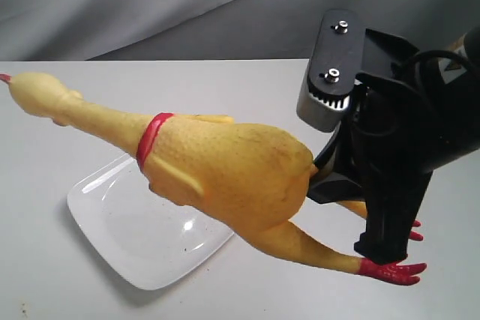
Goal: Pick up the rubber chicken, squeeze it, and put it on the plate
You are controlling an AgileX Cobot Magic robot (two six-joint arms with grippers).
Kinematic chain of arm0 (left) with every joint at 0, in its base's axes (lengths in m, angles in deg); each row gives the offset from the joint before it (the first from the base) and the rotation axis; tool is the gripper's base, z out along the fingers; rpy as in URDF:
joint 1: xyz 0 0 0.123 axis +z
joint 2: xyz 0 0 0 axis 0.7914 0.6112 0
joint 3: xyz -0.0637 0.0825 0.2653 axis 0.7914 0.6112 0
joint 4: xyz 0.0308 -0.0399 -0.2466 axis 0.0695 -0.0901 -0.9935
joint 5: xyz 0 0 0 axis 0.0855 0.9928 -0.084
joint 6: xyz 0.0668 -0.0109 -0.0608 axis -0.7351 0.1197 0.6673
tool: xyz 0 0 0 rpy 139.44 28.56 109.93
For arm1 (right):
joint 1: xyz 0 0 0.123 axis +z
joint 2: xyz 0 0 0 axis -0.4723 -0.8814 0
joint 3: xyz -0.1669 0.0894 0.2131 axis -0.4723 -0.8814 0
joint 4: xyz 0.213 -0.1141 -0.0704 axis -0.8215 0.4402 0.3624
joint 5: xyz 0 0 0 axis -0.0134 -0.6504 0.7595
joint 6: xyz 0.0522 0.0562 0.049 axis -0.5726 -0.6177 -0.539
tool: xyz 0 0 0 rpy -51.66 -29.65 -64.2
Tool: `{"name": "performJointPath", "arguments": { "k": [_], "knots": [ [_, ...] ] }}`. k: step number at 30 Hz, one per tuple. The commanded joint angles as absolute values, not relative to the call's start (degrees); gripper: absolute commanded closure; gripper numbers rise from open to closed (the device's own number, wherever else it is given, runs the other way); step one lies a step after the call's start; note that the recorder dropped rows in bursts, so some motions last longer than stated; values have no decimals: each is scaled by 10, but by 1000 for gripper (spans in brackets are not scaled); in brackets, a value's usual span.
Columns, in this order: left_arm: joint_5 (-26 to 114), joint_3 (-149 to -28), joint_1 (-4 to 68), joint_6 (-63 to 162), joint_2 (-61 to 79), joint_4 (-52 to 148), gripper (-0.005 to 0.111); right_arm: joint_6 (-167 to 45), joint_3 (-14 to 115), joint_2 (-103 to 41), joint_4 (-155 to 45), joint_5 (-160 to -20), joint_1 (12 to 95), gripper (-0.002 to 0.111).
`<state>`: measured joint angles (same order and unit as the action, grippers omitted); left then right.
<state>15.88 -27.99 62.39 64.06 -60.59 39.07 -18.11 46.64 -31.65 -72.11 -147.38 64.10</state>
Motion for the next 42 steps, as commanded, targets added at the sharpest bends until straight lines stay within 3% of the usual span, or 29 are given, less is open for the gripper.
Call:
{"name": "performJointPath", "arguments": {
  "k": [1, 4, 6, 11, 12, 14, 17, 26, 31, 42],
  "knots": [
    [157, -277, 621, 983, -608, 516, 107, -186, 464, -311, -732, -1451, 643, 108],
    [83, -277, 621, 1217, -608, 1078, 105, -186, 464, -311, -736, -1439, 643, 108],
    [4, -277, 621, 1271, -608, 1239, 95, -186, 464, -311, -736, -1433, 643, 108],
    [9, -277, 621, 1622, -608, 1248, 56, -189, 464, -311, -748, -1430, 643, 108],
    [20, -277, 621, 1794, -608, 1235, 40, -190, 464, -311, -744, -1428, 643, 108],
    [-20, -277, 621, 1794, -607, 1162, 30, -190, 464, -311, -732, -1428, 643, 108],
    [-78, -277, 621, 1794, -529, 1077, 31, -203, 464, -311, -713, -1423, 643, 108],
    [-255, -277, 621, 1757, -204, 1081, 31, -209, 464, -311, -710, -1405, 643, 108],
    [-264, -277, 620, 1667, -68, 1071, 31, -209, 464, -313, -706, -1401, 643, 108],
    [-264, -344, 620, 1674, -27, 1138, 31, -209, 454, -348, -702, -1362, 643, 108]
  ]
}}
